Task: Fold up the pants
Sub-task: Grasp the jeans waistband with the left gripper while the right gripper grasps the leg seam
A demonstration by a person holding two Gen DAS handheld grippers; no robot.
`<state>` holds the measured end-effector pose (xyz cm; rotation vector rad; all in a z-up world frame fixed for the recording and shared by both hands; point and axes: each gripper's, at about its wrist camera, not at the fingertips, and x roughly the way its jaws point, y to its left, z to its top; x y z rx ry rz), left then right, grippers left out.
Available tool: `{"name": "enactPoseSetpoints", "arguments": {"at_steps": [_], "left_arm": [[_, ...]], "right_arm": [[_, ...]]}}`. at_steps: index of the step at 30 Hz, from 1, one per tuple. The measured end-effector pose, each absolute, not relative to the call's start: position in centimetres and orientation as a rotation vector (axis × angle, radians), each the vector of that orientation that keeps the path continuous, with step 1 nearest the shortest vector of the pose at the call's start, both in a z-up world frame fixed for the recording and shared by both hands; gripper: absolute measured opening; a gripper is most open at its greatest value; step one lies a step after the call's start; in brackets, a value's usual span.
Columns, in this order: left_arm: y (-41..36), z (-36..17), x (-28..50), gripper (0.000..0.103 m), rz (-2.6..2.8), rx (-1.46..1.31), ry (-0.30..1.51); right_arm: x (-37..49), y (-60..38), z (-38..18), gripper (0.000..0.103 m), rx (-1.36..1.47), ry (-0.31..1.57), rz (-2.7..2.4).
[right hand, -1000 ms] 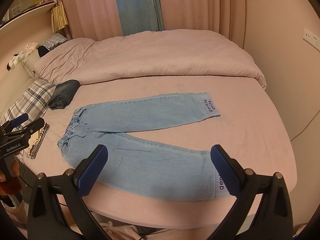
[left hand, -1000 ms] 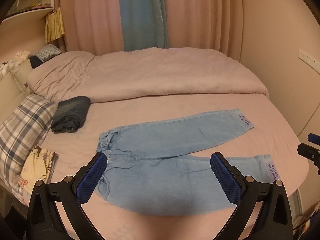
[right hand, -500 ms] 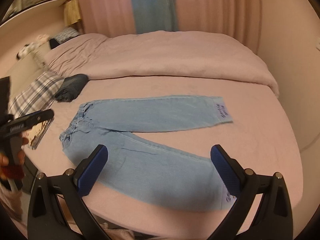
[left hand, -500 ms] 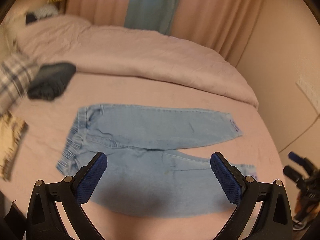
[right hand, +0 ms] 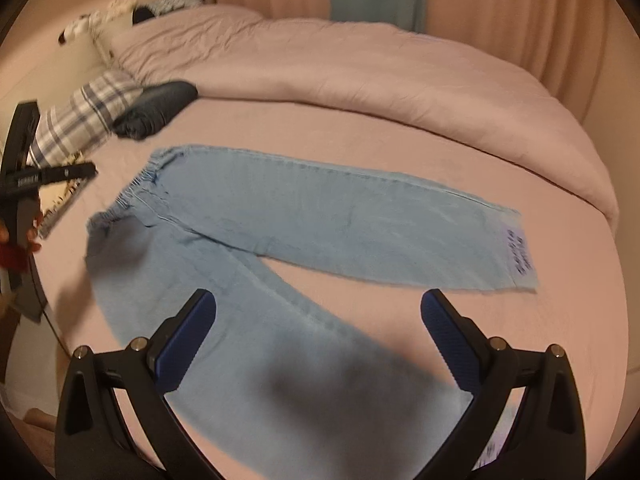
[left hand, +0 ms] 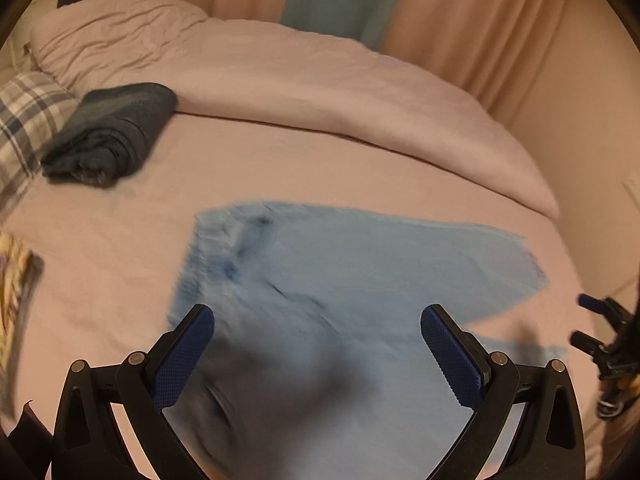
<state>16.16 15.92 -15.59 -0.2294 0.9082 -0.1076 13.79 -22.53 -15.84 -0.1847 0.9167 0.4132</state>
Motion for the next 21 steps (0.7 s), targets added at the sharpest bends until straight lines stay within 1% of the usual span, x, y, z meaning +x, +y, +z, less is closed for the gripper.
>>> {"name": "enactPoseSetpoints", "arguments": {"at_steps": [2,5,7,9,11,13,16,19,20,21], "left_arm": [[17.2,-16.7,19.0,0.103,-0.081,-0.199,0.923],[19.2,-19.1,22.8,0.103,0.011,-0.17,1.004],[20.3,-20.7,25.0,0.103,0.049,-0.186,1.045],[20.3,-21.2,26.4,0.103,0.03,-0.203,1.047],[18.9,-20.7,27.6,0.103,-0.056,-0.159,1.022],[17.0,-20.6,28.8,0.103,-0.129,-0.049,1.026],[14.4,-21.8,30.8,0.103,-0.187,0.127,1.07],[13.3,-23.7,31.9,0.102,-0.229,0.204,1.139],[13.0,-24.4,32.2,0.094,-0.229,0.229,1.163],[12.7,-25.3,32.4,0.086,-0.224,0.257,1.189]], "right_arm": [[16.0,-21.6,-16.8,0.102,-0.219,0.923,0.43],[20.5,-19.7,-18.7,0.099,-0.297,0.93,0.438],[23.2,-18.9,-19.9,0.094,-0.342,0.948,0.423],[26.6,-17.9,-21.1,0.087,-0.358,0.984,0.417],[29.5,-16.6,-21.7,0.086,-0.345,0.996,0.441],[31.8,-15.1,-22.4,0.085,-0.34,1.003,0.478],[34.9,-12.4,-23.8,0.083,-0.378,1.023,0.54],[36.7,-10.8,-25.4,0.081,-0.444,1.055,0.558],[37.3,-10.5,-26.0,0.08,-0.46,1.074,0.566],[38.0,-10.4,-26.4,0.076,-0.468,1.094,0.569]]}}
